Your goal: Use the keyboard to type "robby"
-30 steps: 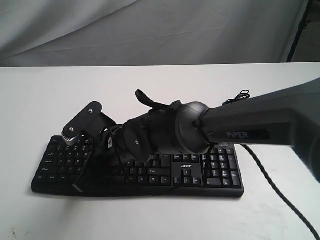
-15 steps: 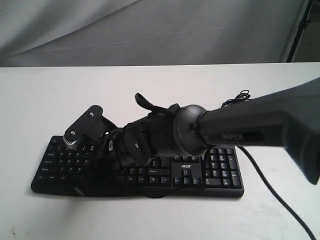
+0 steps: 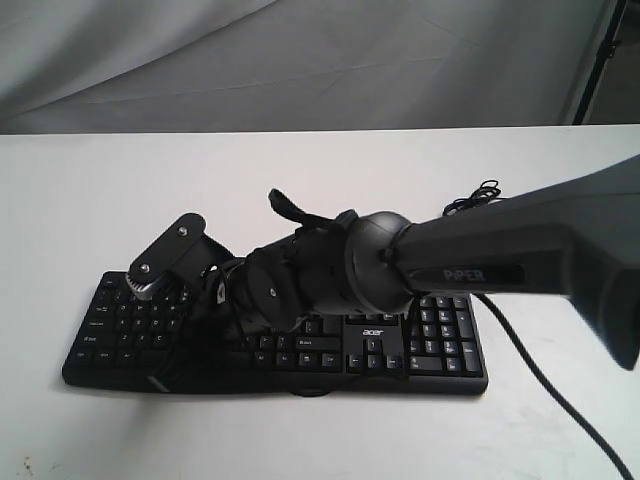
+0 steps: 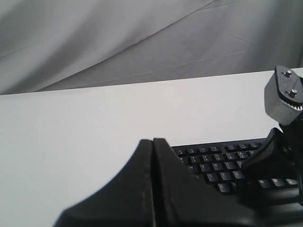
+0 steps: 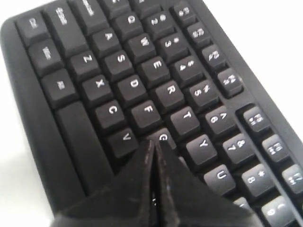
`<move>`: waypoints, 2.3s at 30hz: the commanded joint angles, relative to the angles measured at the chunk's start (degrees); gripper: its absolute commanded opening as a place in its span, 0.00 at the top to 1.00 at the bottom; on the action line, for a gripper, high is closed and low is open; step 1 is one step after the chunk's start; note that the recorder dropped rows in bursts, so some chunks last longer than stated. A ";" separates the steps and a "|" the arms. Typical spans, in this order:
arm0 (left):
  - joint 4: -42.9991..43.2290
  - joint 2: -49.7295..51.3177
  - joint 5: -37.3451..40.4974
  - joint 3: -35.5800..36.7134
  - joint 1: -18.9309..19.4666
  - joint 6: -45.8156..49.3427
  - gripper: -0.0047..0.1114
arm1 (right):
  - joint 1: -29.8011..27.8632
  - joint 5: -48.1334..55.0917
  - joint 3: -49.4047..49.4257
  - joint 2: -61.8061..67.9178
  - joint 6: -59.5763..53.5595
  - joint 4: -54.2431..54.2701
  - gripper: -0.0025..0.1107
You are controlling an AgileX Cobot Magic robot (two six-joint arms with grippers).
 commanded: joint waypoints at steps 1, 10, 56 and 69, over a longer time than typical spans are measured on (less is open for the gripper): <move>0.27 -0.20 -0.31 0.25 -0.36 -0.16 0.96 | 0.04 0.00 -0.30 -3.98 -0.35 -0.21 0.98; 0.27 -0.20 -0.31 0.25 -0.36 -0.16 0.96 | 0.04 -0.50 -0.30 -5.12 -0.35 -0.21 0.98; 0.27 -0.20 -0.31 0.25 -0.36 -0.16 0.96 | -3.80 5.41 -7.52 -1.78 2.39 -0.86 0.98; 0.27 -0.20 -0.31 0.25 -0.36 -0.16 0.96 | -3.80 -0.16 6.78 -19.10 2.66 -4.84 0.98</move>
